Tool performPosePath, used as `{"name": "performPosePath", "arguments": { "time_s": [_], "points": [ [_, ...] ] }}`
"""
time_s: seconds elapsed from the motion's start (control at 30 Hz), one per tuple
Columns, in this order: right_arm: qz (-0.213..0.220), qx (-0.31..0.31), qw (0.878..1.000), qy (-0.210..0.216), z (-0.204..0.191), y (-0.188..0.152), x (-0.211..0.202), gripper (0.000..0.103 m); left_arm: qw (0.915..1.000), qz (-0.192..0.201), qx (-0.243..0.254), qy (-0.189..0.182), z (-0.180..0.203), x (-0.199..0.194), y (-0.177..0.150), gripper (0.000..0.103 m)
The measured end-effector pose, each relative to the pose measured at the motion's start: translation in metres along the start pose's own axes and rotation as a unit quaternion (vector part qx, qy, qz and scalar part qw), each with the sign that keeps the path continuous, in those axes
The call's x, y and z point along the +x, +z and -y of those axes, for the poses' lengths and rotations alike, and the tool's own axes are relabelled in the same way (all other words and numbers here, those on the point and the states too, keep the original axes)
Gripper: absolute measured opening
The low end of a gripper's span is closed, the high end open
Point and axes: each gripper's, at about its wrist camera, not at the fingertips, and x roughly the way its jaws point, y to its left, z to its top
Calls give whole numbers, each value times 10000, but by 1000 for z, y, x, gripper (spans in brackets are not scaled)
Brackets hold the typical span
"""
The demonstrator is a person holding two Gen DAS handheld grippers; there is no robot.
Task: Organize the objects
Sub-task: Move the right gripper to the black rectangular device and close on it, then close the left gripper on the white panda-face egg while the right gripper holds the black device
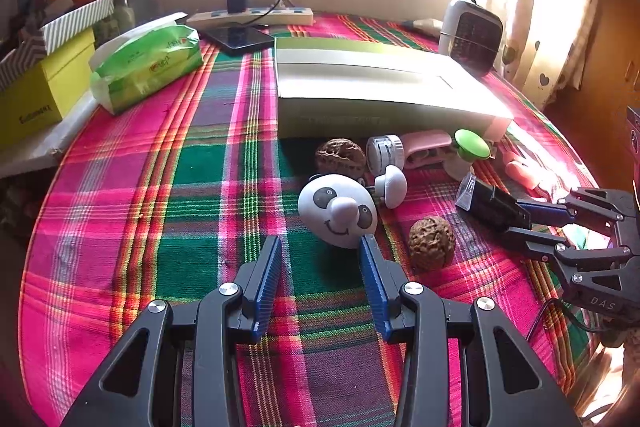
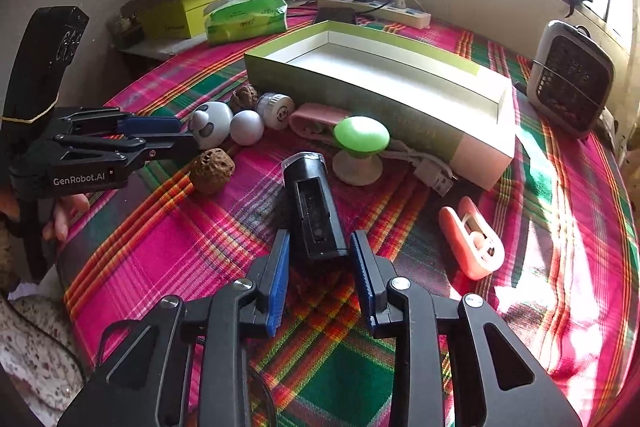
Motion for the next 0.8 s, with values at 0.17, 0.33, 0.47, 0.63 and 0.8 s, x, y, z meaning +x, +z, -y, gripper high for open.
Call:
{"name": "performPosePath", "arguments": {
  "time_s": [0.17,0.33,0.47,0.63,0.8],
  "points": [
    [-19,283,9993,-263,1,-7,-6,30,10000,5,2,1,0,0,0,38],
    [7,484,9979,-434,2,-9,-8,30,9999,50,22,-107,6,-1,4,38],
    [-23,460,9978,-487,-1,-6,-5,30,10000,61,64,-39,9,2,10,38],
    [-29,461,9976,-510,-3,-1,-1,31,10000,-28,-19,-24,6,10,14,39],
    [-13,454,9977,-511,-4,2,2,36,10000,-40,-57,-24,4,14,18,39]
  ]
}}
